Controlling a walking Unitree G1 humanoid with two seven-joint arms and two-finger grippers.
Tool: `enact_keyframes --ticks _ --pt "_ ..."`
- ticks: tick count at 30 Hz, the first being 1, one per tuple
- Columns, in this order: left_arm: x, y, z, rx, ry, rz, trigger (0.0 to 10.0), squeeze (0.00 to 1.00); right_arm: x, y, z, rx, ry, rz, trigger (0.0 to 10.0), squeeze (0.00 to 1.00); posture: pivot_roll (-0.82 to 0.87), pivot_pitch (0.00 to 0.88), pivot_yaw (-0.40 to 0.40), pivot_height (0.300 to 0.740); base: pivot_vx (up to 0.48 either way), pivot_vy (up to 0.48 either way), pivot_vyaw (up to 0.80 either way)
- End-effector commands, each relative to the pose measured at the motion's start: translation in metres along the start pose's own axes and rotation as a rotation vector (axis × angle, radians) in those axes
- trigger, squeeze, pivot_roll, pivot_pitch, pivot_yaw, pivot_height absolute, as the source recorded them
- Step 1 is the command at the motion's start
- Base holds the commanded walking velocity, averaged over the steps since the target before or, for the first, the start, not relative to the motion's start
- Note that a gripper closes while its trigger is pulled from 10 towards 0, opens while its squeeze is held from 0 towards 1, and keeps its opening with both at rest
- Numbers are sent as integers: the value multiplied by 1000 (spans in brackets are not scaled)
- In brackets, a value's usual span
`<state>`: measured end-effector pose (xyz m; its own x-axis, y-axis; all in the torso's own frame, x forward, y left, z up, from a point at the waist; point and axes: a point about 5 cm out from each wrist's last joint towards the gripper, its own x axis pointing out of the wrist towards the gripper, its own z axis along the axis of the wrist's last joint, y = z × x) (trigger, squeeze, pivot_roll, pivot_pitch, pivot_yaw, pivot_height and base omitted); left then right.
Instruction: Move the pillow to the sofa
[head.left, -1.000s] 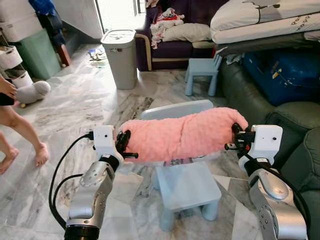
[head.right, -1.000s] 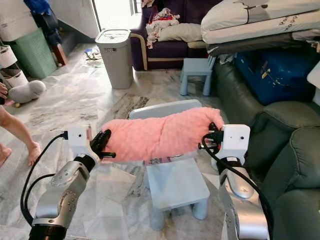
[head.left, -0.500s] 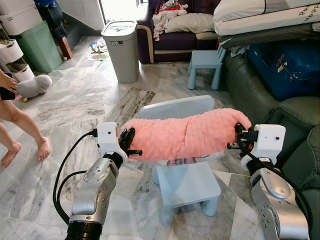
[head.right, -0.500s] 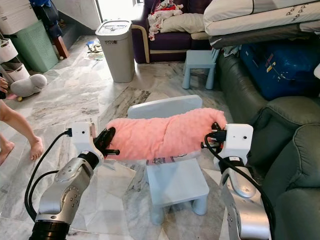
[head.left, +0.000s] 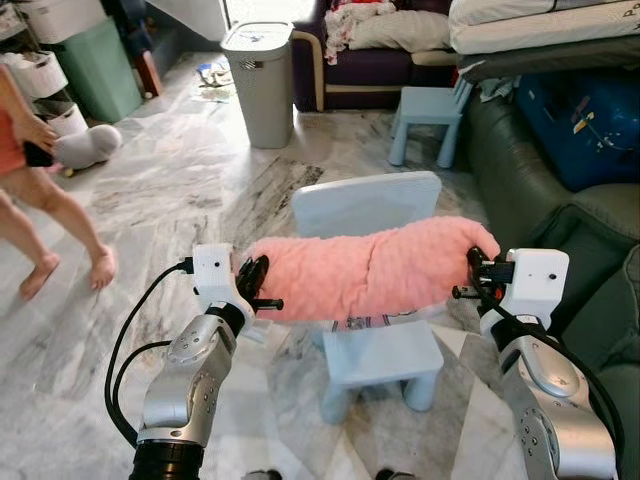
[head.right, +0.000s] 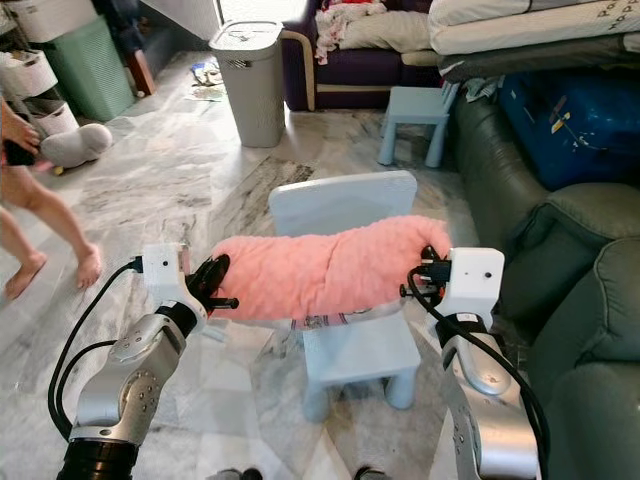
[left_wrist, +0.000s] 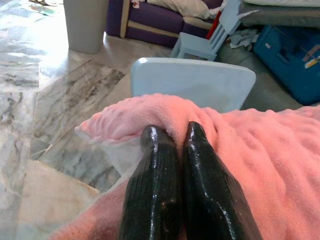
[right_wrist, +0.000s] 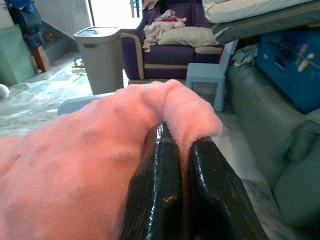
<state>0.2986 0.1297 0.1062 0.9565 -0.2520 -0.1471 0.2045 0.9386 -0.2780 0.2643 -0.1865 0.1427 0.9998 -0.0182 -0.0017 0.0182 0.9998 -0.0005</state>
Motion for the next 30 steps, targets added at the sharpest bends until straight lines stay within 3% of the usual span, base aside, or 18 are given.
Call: enact_keyframes --ticks 1,30 --pt "-1 -1 3 3 -11 -4 10000 0 -2 1 6 2 -21 8 10000 0 -211 30 54 740 -379 0 0" --pt "0 -1 3 3 -3 1 10000 0 -4 -4 6 -4 -15 -11 10000 0 -223 41 57 740 -304 0 0"
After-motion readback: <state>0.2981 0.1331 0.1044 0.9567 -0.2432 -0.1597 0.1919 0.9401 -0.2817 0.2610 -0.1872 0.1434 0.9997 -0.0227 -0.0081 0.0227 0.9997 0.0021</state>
